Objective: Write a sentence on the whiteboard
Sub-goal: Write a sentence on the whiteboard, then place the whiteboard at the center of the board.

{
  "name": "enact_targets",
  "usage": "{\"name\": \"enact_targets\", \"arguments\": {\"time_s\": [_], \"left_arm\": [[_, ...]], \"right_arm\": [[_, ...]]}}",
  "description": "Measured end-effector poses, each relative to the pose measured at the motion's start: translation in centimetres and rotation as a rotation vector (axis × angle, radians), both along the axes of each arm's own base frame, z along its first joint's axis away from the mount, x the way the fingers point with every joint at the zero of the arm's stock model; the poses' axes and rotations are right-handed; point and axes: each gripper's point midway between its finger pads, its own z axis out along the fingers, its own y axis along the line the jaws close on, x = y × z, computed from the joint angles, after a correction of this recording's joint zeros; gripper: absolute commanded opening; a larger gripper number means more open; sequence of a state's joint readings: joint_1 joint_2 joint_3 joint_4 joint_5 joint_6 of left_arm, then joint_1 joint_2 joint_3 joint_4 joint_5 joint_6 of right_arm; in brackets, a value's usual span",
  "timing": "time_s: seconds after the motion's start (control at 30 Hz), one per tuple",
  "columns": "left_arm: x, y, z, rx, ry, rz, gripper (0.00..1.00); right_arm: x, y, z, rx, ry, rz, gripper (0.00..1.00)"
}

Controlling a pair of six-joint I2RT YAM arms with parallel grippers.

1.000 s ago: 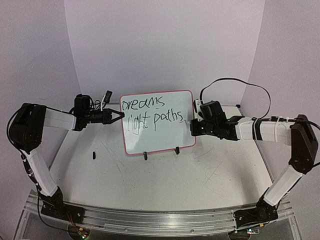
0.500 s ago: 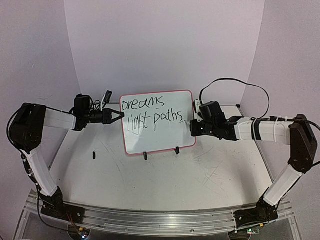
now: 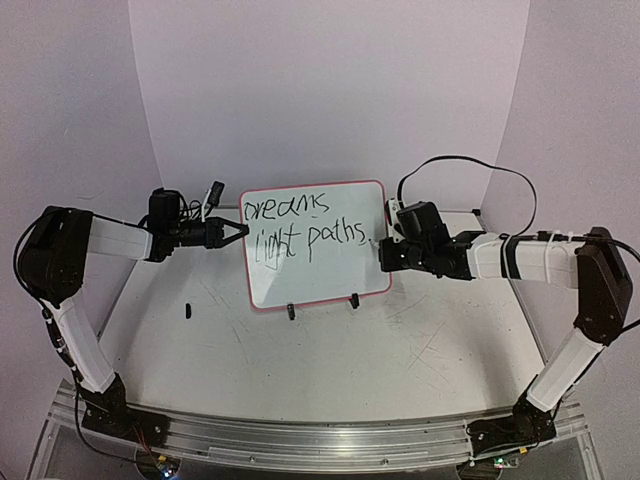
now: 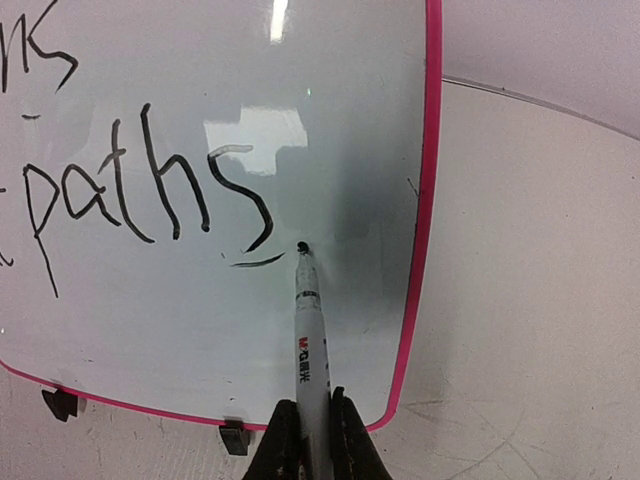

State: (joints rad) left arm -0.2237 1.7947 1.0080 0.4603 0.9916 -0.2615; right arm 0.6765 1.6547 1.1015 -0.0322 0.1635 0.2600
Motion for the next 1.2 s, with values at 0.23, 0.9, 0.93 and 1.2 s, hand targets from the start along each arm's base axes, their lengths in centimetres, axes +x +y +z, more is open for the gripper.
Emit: {"name": "enact_targets", "arguments": {"time_s": [0.23, 0.9, 0.93, 1.2], "left_arm": [[0.0, 0.0, 0.0, 0.000, 0.000, 0.000, 0.00], [1.2, 0.5, -0.7, 0.053, -0.038, 0.074, 0.69], [1.2, 0.5, -0.7, 0.056, -0.033, 0.082, 0.71], [0.7, 1.5, 3.5, 0.058, -0.103, 0.143, 0.80]], "right_arm": [[-0.1, 0.1, 0.3, 0.007, 0.001, 0.009, 0.00], [-5.6, -5.2, 10.9, 0.084, -0.237, 0.008, 0.00], [-5.7, -5.3, 10.2, 0.069, -0.223, 0.011, 0.00], [-6.2, -5.5, 9.2, 0.026, -0.203, 0.036, 0.00]]}}
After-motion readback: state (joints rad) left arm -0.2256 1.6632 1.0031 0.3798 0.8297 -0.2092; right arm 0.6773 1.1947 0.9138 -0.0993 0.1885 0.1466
